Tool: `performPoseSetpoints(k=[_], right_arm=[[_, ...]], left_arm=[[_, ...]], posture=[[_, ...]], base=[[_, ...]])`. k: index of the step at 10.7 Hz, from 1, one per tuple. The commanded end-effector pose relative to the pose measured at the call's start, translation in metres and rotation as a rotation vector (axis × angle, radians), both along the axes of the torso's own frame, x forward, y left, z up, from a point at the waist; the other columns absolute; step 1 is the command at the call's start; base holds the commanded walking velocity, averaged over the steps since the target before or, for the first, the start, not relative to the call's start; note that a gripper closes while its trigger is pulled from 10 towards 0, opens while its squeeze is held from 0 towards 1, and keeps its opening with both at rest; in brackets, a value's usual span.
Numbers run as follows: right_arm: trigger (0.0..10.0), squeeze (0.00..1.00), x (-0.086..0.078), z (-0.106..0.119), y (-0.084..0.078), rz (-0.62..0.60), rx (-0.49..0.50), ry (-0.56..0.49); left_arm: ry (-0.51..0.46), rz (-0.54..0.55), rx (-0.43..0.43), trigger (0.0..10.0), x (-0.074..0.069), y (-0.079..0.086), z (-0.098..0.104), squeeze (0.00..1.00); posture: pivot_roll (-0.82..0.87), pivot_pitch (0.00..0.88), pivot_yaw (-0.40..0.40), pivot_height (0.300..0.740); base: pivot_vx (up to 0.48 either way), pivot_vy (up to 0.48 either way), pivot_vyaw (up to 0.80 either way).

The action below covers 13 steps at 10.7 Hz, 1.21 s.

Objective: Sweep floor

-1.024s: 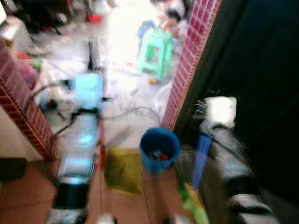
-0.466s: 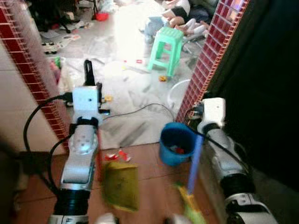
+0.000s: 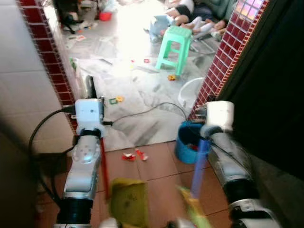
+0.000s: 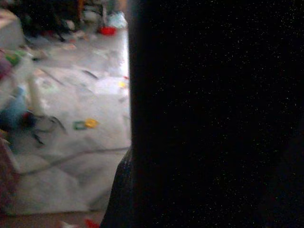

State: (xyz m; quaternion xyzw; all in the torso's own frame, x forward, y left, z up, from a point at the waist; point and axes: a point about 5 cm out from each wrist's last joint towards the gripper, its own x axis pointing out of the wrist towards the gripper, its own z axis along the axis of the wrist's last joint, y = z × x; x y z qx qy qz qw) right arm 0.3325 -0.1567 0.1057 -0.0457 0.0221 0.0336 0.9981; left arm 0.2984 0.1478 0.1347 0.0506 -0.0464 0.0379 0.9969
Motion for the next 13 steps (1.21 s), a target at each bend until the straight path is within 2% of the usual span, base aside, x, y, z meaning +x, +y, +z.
performPoseSetpoints(k=[1, 2, 4, 5, 6, 7, 8, 10, 11, 13], right_arm=[[10.0, 0.00, 0.003, 0.012, -0.003, -0.006, -0.015, -0.044], [10.0, 0.00, 0.002, 0.015, 0.011, 0.013, -0.003, -0.066], [10.0, 0.00, 0.000, 0.016, 0.022, 0.032, 0.009, -0.092], [10.0, 0.00, -0.002, 0.016, 0.020, 0.022, 0.022, -0.095], [10.0, 0.00, -0.003, 0.015, 0.011, -0.021, 0.040, -0.100], [10.0, 0.00, -0.004, 0.015, 0.005, -0.047, 0.048, -0.114], [10.0, 0.00, -0.004, 0.018, 0.006, -0.044, 0.041, -0.127], [10.0, 0.00, -0.007, 0.023, 0.009, -0.025, 0.022, -0.169], [10.0, 0.00, -0.009, 0.026, 0.010, -0.014, -0.012, -0.201], [10.0, 0.00, -0.008, 0.033, 0.011, -0.014, -0.056, -0.248]], left_arm=[[-0.048, -0.008, -0.006, 10.0, 0.002, -0.007, 0.012, 0.00], [0.009, 0.050, -0.060, 10.0, -0.005, 0.005, 0.000, 0.00], [0.013, 0.056, -0.031, 10.0, -0.014, 0.015, -0.010, 0.00], [0.058, 0.130, -0.031, 10.0, -0.016, 0.024, -0.021, 0.00], [0.103, 0.148, -0.097, 10.0, -0.016, 0.029, -0.031, 0.00], [0.053, 0.136, -0.052, 10.0, -0.012, 0.029, -0.025, 0.00], [0.012, 0.114, -0.063, 10.0, -0.007, 0.030, -0.023, 0.00], [0.020, 0.105, -0.088, 10.0, -0.004, 0.031, -0.029, 0.00], [0.053, 0.143, -0.083, 10.0, -0.002, 0.031, -0.036, 0.00], [0.038, 0.131, -0.099, 10.0, 0.001, 0.031, -0.036, 0.00]], posture=[[-0.03, 0.000, -0.016, 0.740], [-0.04, 0.000, 0.005, 0.740], [-0.03, 0.000, 0.007, 0.740], [-0.02, 0.000, 0.004, 0.740], [-0.02, 0.000, -0.001, 0.740], [-0.02, 0.000, -0.004, 0.740], [-0.02, 0.000, -0.002, 0.740], [-0.03, 0.000, -0.004, 0.740], [-0.03, 0.000, -0.009, 0.740], [-0.04, 0.000, -0.008, 0.740]], base=[[0.000, 0.000, 0.00], [0.000, 0.000, 0.00], [0.000, 0.000, 0.00], [0.000, 0.000, 0.00], [0.000, 0.000, 0.00], [0.000, 0.000, 0.00], [0.000, 0.000, 0.00], [0.000, 0.000, 0.00], [0.000, 0.000, 0.00], [0.000, 0.000, 0.00]])
